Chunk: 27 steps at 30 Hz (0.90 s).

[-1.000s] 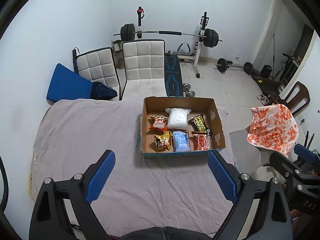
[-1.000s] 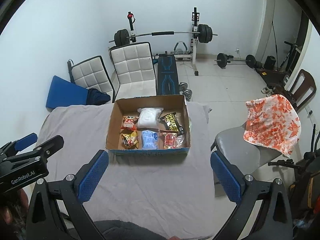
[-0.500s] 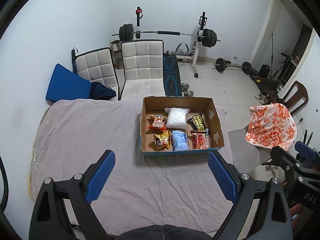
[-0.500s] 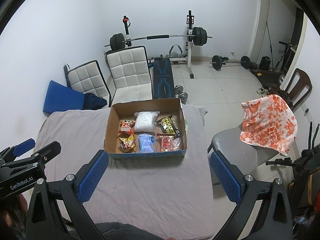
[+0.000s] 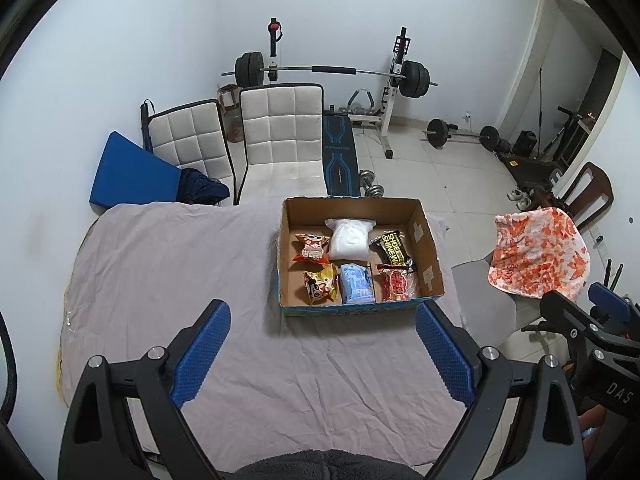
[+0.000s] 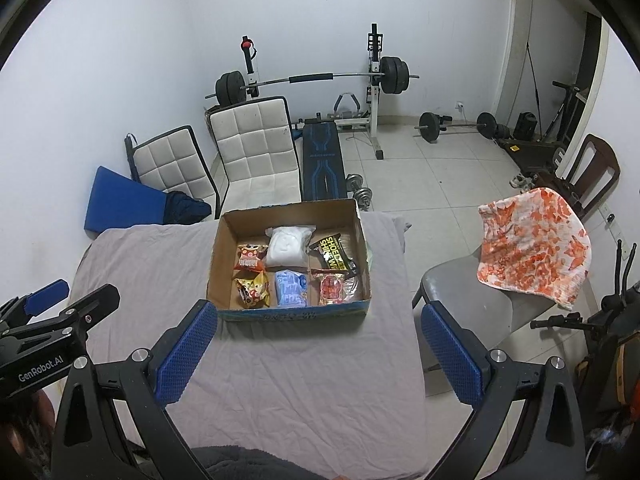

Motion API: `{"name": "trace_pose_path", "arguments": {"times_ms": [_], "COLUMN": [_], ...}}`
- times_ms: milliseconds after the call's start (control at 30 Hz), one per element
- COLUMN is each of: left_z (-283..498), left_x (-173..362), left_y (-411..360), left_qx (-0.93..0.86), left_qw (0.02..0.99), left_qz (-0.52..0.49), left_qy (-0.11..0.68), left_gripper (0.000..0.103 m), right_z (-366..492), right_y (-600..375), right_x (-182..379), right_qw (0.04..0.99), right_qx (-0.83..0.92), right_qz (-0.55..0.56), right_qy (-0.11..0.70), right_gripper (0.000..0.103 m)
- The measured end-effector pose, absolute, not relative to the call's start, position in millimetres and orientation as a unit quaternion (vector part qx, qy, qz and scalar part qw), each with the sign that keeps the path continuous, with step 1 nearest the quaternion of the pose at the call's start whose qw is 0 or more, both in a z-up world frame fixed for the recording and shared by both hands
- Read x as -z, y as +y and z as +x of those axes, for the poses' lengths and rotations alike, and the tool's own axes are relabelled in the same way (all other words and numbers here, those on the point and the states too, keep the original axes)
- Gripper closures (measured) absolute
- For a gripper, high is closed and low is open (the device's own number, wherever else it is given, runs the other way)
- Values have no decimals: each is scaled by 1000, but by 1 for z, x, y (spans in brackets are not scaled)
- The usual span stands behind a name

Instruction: Organize soft objects

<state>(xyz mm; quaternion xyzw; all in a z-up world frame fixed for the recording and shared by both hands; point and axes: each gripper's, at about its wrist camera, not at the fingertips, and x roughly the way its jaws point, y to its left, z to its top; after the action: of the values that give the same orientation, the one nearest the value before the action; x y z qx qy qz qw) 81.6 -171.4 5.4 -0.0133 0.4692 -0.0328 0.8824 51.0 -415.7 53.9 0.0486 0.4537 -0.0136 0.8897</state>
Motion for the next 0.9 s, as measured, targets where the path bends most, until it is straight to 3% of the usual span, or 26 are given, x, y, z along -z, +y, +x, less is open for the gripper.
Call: {"name": "trace_pose_path", "arguments": {"times_ms": [900], "left_z": [75], "left_x": [-18], "left_y": [-162], "left_qx": [31], "left_qw": [888], "left_qz": [-18], "left_qy": [459], "left_gripper": [8], "right_z": [42], "right_y": [-404], "right_x": [-68], "right_qw": [894], "right_qx": [22], "right_qz": [49], "right_qy": [445], "right_gripper": [0]}}
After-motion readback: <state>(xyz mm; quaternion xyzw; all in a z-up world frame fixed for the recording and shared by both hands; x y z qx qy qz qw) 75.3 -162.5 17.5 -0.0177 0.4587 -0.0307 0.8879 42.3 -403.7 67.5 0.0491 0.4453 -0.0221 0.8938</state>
